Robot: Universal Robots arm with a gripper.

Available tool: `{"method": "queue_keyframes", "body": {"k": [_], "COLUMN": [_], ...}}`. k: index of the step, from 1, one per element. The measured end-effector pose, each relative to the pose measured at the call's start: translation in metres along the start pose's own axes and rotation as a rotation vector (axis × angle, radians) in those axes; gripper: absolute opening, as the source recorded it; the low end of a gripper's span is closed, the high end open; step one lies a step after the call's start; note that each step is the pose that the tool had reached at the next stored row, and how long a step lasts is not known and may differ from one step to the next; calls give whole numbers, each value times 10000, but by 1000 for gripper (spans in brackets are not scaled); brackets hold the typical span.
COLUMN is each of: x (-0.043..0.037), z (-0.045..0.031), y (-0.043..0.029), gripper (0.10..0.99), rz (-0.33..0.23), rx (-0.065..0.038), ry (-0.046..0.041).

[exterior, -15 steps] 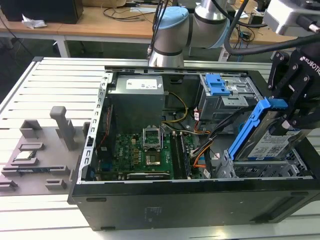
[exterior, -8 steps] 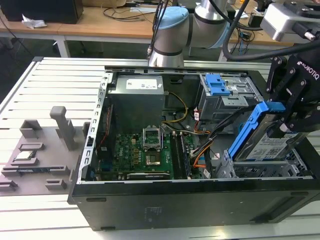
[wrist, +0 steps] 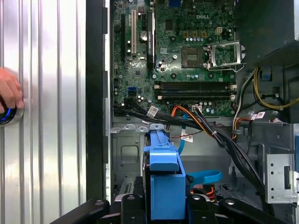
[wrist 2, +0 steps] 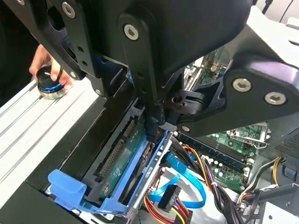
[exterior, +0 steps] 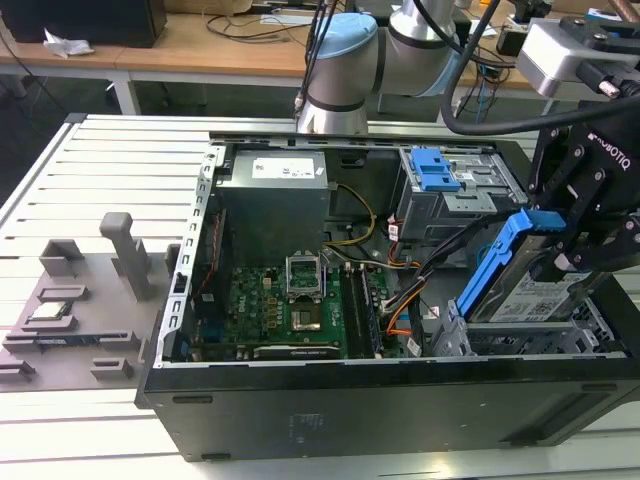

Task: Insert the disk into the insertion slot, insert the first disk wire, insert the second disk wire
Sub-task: 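Insert the disk into the insertion slot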

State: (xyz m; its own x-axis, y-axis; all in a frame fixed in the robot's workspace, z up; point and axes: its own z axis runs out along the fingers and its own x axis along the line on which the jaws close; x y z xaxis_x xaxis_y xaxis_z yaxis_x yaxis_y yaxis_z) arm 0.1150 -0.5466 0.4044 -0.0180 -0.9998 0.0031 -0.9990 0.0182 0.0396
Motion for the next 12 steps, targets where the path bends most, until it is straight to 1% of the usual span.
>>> {"method": "queue_keyframes", "body": {"k": [2, 3, 7, 8, 9, 10, 12], "x": [0, 0, 0, 0, 0, 0, 0], "z": [0, 0, 2, 2, 2, 3, 3], "y": [0, 0, 0, 0, 0, 0, 0], "gripper": [376, 439, 439, 424, 361, 361, 235], "rz": [1, 1, 0, 1, 1, 1, 0], "rx": [0, 0, 0, 0, 0, 0, 0], "ry": [1, 0, -1, -1, -1, 0, -1]}}
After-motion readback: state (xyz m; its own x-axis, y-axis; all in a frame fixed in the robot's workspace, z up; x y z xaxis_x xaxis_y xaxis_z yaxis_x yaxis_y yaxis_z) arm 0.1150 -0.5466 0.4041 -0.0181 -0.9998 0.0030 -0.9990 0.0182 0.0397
